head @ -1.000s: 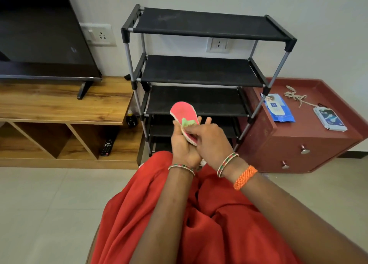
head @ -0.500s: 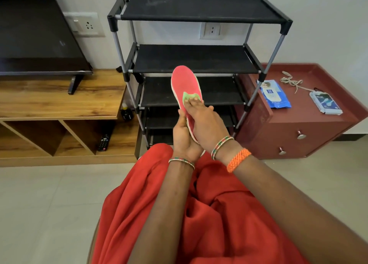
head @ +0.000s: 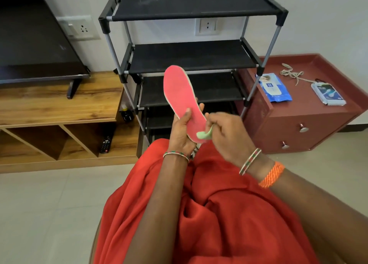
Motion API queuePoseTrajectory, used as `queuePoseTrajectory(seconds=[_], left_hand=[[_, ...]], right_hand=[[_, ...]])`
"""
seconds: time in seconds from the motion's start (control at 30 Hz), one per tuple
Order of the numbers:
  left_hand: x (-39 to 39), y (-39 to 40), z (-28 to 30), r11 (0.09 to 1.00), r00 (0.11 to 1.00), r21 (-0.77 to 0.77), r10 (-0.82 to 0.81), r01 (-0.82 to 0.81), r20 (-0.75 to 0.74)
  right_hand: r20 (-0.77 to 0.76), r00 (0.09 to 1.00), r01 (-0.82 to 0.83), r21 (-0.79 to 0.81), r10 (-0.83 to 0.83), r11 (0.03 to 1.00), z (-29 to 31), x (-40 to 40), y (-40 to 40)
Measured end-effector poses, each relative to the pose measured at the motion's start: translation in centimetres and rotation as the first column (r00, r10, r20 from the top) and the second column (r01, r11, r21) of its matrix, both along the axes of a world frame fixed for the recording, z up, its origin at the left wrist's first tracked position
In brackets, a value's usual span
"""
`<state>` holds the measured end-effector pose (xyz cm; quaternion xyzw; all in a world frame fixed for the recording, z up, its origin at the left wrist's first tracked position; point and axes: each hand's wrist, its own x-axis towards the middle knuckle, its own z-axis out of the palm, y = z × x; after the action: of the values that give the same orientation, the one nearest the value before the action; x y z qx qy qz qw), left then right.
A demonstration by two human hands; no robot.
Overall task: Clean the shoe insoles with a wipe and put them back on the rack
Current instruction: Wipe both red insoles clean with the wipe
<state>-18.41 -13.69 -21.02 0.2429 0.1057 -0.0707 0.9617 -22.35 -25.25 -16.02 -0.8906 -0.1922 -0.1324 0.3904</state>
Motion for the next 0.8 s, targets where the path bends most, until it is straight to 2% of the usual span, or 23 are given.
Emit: queuePoseTrajectory(seconds=[0.03, 0.1, 0.2, 0.3, 0.37, 0.43, 0.53, 0.63, 0.77, 0.8], left_hand=[[0.0, -0.4, -0.1, 0.998, 0.999, 0.053, -0.024, 0.023, 0.024], [0.1, -1.2, -0.3, 0.979, 0.995, 0.189, -0.082, 0.072, 0.047], [0.2, -2.9, -0.3, 0.923, 0.976, 0.342, -0.209, 0.175, 0.064], [1.3, -6.1, -0.9, 0.831, 0.917, 0.450, -0.394, 0.326, 0.064], [2.4, -8.5, -1.8, 0.754, 0.873, 0.526, -0.486, 0.393, 0.046], [3.7, -11.9, -3.1, 0.643, 0.812, 0.606, -0.583, 0.469, -0.010], [5.0, -17.3, -6.4, 0.416, 0.690, 0.702, -0.708, 0.579, -0.150], [5.5, -22.3, -11.5, 0.080, 0.547, 0.794, -0.766, 0.602, -0.338], [6.0, -24.9, -18.2, -0.346, 0.423, 0.871, -0.771, 0.349, -0.476], [6.3, -25.2, -19.5, -0.407, 0.389, 0.866, -0.776, 0.291, -0.496]], right_hand=[[-0.020, 0.997, 0.074, 0.056, -0.073, 0.996, 0.3, 0.8, -0.6], [-0.113, 0.976, 0.196, 0.063, -0.188, 0.979, 0.6, 2.3, -1.9], [-0.324, 0.926, 0.210, 0.023, -0.191, 0.977, -0.6, 4.4, -4.9], [-0.429, 0.883, 0.279, 0.159, -0.188, 0.947, -3.4, 5.8, -9.1], [-0.501, 0.839, 0.377, 0.256, -0.212, 0.890, -5.6, 5.8, -12.0], [-0.561, 0.775, 0.511, 0.286, -0.291, 0.810, -7.7, 5.1, -15.7], [-0.664, 0.623, 0.706, 0.249, -0.414, 0.663, -11.9, 3.7, -21.7], [-0.777, 0.384, 0.878, 0.140, -0.498, 0.459, -17.6, 1.7, -27.5], [-0.871, 0.074, 0.974, -0.041, -0.486, 0.221, -25.2, -0.5, -32.3], [-0.885, 0.000, 0.982, -0.089, -0.465, 0.169, -27.3, -0.9, -33.3]])
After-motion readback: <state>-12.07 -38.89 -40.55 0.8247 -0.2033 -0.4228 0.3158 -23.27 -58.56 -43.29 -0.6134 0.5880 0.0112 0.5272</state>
